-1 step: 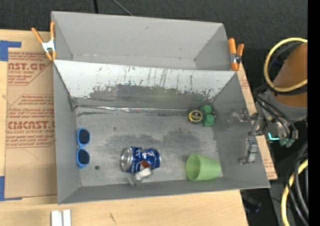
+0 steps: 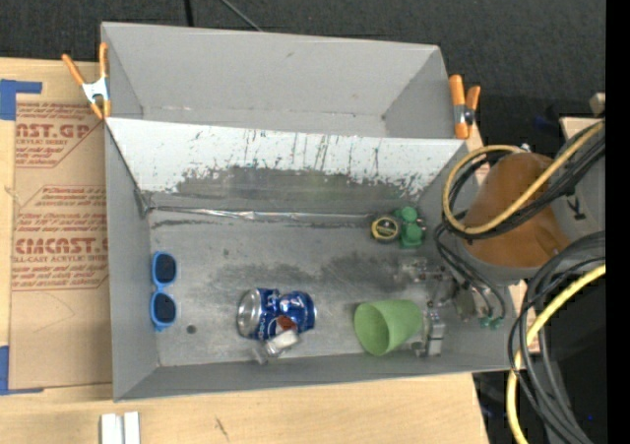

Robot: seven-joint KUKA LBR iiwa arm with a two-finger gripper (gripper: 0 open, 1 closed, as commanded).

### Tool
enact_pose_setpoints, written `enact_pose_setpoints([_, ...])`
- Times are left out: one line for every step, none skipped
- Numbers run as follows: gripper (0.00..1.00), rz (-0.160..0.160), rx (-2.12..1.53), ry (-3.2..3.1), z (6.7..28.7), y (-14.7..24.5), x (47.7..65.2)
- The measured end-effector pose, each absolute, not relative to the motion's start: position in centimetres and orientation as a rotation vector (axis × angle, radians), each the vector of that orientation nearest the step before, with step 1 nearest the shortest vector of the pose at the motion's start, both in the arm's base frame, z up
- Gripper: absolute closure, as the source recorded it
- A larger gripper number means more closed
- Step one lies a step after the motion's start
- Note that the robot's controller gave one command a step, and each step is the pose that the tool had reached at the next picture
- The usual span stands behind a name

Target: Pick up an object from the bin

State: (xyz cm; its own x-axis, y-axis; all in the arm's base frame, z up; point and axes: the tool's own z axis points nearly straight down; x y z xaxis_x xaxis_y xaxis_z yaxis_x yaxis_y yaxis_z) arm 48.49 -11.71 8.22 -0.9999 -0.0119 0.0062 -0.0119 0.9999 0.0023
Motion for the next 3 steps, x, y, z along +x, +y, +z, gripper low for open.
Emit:
enact_pose_setpoints([0.00,-0.003,0.048,-3.147,7.0,-7.1,48.7])
enact_pose_setpoints([1.00,0.001,0.044,-3.141,6.9,-7.4,48.5])
enact_pose_setpoints([1.00,-0.003,0.121,-3.150,16.4,-2.0,52.4])
